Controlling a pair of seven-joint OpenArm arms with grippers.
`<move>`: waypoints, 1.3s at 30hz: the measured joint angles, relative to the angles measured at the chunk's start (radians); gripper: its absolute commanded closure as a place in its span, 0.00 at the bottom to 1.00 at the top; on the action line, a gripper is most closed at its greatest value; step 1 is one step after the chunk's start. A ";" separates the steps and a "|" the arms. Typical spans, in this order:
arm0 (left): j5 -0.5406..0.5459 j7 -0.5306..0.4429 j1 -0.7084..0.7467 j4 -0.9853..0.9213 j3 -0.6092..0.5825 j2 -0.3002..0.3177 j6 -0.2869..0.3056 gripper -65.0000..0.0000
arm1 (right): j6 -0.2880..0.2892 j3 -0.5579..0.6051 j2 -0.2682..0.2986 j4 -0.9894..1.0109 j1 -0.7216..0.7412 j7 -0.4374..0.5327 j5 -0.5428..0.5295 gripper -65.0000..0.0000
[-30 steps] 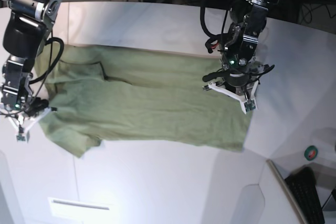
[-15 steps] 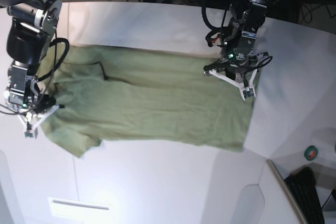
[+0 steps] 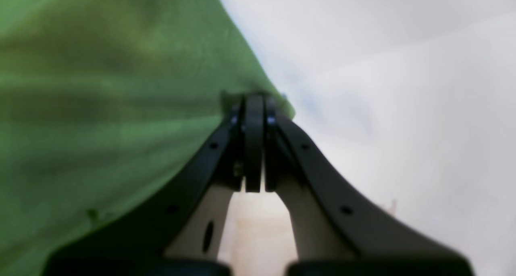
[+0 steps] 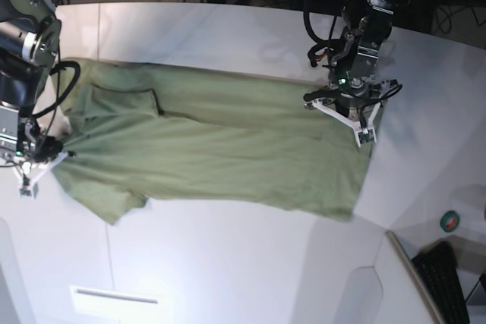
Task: Layout the t-shirt on the table in an organized manner, then fold the t-shirt properly
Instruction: 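Pull the shirt edge with both grippers to smooth it flat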
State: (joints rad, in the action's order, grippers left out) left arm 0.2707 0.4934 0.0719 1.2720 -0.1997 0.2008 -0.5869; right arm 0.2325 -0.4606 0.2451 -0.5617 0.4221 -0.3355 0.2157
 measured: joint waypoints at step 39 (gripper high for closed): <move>0.014 0.044 0.153 0.224 0.529 0.011 0.255 1.00 | 0.007 -0.003 -0.031 0.355 0.278 0.242 0.016 0.45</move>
State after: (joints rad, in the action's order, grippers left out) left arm 0.2852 0.5377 0.2253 1.4956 0.3298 0.2119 -0.3321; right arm 0.2394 -0.4641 0.2146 -0.2066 0.6998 -0.0933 0.2314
